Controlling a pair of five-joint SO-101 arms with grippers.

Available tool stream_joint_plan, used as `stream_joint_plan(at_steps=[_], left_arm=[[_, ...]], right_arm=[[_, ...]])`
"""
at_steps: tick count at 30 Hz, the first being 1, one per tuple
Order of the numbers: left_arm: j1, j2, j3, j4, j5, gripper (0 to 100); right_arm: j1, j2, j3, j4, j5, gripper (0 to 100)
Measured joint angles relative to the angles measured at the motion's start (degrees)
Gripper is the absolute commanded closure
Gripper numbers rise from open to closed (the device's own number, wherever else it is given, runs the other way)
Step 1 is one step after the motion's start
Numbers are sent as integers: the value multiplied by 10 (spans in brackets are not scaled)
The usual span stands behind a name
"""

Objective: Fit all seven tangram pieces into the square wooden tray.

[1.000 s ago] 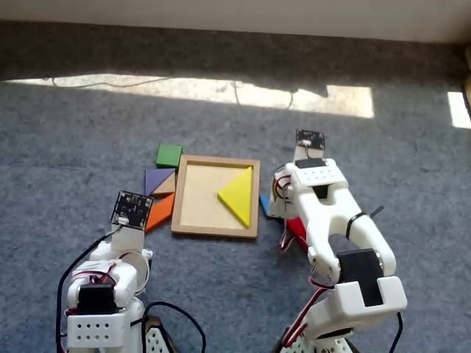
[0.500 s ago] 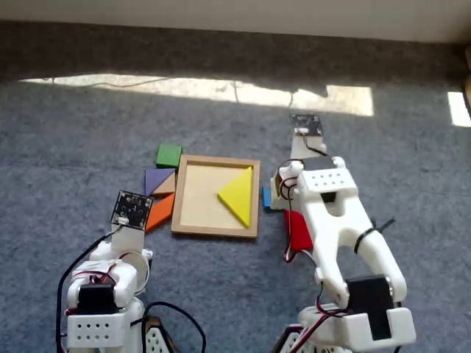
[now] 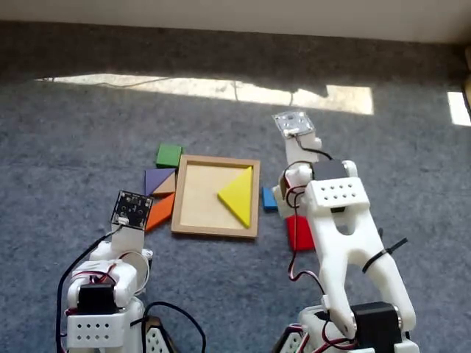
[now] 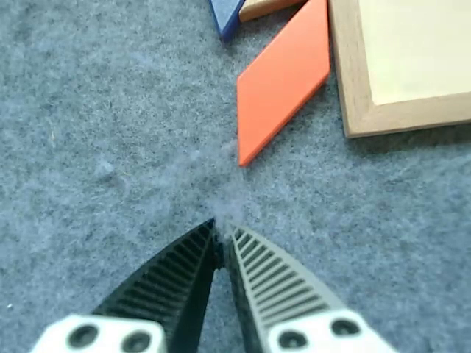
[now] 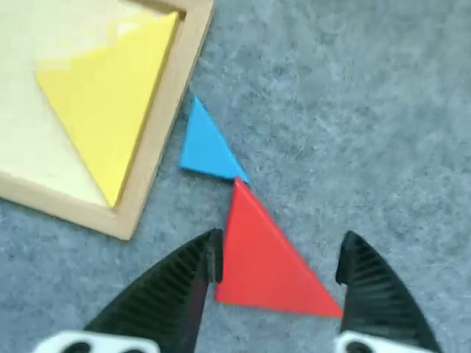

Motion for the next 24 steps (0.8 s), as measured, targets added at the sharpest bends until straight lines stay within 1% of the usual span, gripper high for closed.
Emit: stream_joint_plan(at_steps=[7, 12, 16, 24], left_arm=[[0, 0, 0, 0, 0, 993], [0, 0, 0, 0, 0, 993], [0, 0, 0, 0, 0, 993], [0, 0, 0, 0, 0, 993]], right_arm=[[0, 16, 53, 15, 106, 607], [1, 76, 60, -19, 124, 607], [1, 122, 60, -25, 129, 607], [0, 142, 67, -31, 197, 615]])
